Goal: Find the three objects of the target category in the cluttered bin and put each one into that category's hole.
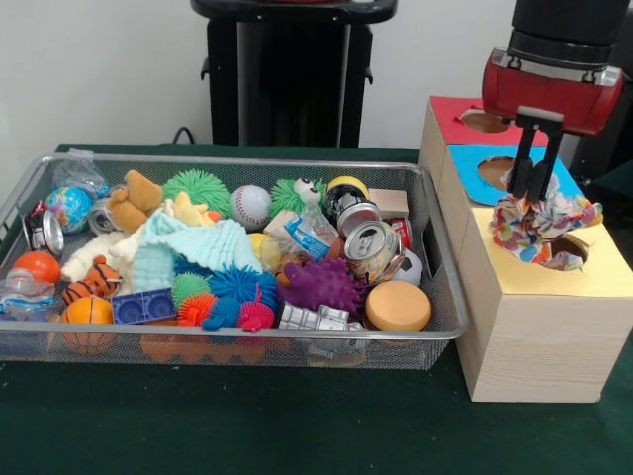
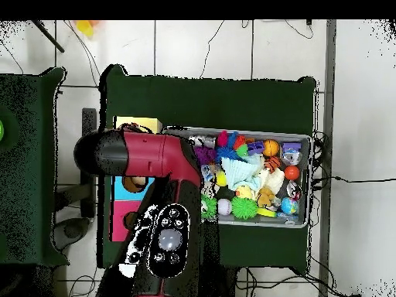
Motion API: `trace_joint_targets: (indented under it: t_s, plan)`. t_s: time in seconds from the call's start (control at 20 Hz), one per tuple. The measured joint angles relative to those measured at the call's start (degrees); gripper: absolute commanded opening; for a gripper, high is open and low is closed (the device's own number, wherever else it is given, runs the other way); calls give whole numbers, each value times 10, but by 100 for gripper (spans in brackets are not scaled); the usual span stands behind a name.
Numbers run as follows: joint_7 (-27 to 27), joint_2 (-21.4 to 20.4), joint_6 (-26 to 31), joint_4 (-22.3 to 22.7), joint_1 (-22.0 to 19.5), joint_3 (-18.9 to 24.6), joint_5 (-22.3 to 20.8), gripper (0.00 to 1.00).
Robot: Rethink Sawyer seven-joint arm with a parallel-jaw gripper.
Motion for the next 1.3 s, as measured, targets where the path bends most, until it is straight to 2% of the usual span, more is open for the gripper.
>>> trace_joint_targets:
  t_s: [1.0,1.3]
  plan:
    - [0,8,0,-4,6,20,14,0]
    - [0,12,0,-20,13,20,19,0]
